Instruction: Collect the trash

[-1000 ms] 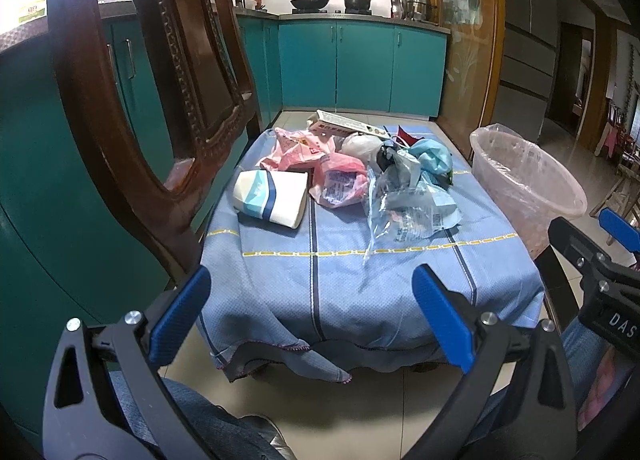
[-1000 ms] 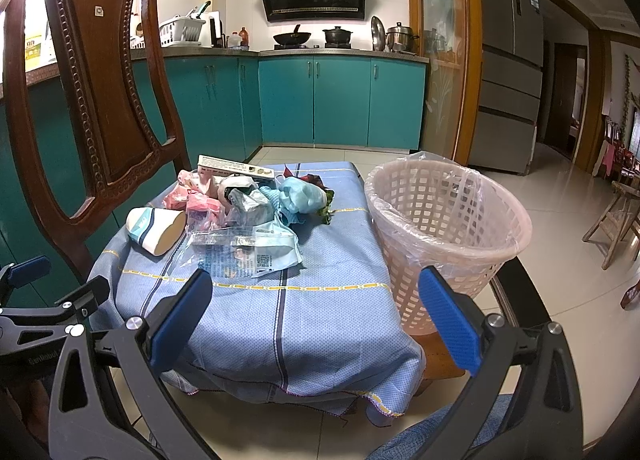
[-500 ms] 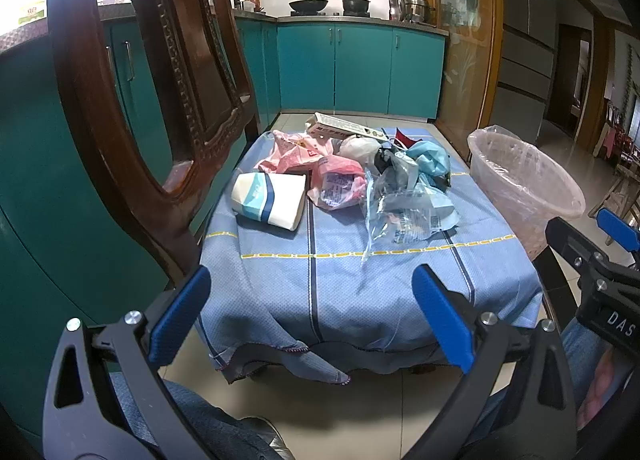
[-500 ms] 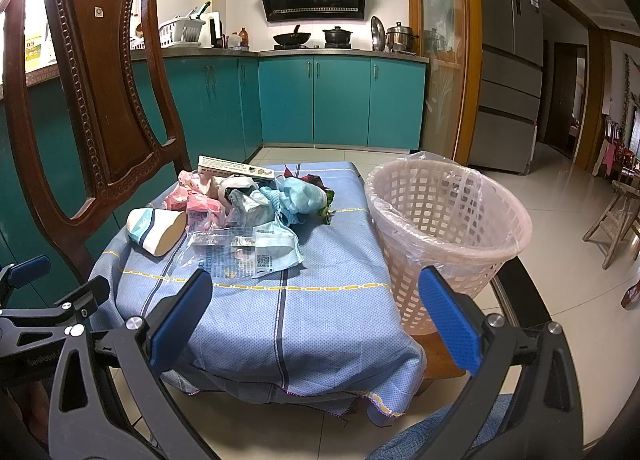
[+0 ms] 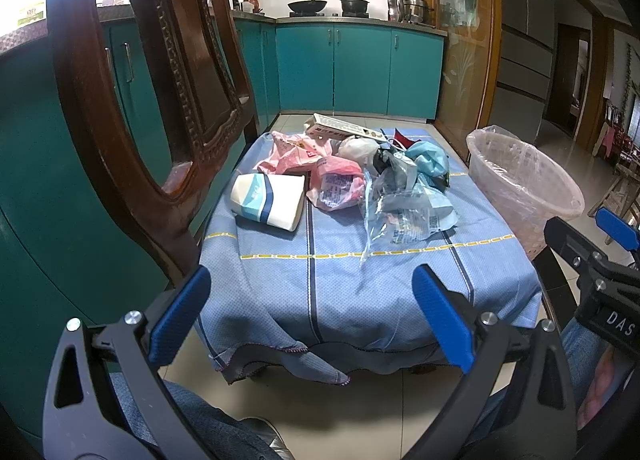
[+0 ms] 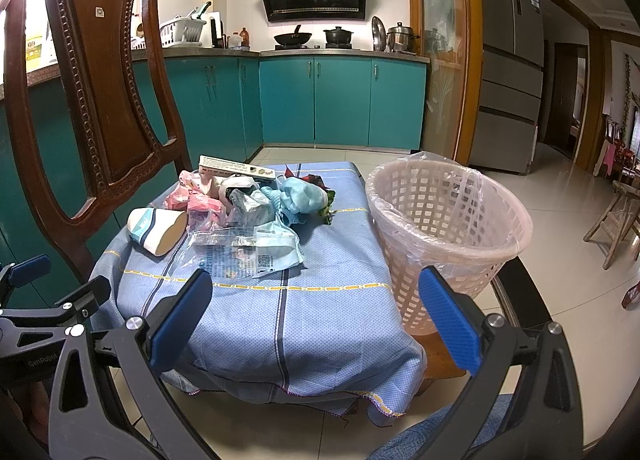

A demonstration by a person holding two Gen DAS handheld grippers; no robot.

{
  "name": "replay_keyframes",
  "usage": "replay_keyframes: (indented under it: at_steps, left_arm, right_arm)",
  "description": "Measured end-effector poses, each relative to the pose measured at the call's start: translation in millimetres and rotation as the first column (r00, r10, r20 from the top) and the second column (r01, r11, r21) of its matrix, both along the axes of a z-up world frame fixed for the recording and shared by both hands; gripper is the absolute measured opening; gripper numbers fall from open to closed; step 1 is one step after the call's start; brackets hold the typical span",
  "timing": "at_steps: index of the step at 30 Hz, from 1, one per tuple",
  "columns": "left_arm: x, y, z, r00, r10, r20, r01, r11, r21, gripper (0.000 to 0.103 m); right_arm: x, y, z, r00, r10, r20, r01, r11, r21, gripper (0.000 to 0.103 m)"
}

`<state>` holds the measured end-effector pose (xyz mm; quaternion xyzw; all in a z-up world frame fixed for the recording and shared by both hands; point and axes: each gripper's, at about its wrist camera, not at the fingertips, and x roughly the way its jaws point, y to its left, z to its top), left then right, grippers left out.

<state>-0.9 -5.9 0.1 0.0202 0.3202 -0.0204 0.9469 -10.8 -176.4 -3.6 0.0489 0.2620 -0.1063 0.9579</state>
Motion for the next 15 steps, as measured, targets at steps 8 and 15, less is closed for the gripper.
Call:
replay_keyframes:
  at_steps: [8,15]
  left_arm:
    - [0.0,-0.5,-0.1,1.0,0.002,0.0,-0.002,1.0,0.0,0.1]
    - [-0.8,-0.2,0.1,1.0,0.003,0.005,-0.003,1.0,0.003,0.1]
  right_arm:
    - [-0.1,0.1,-0.3,1.0,0.0,0.0,0.0,1.0,0.001,0.1]
    - [0.0,0.4,-0.2,1.0,0.0,0.0,0.0,1.0,0.001,0.1]
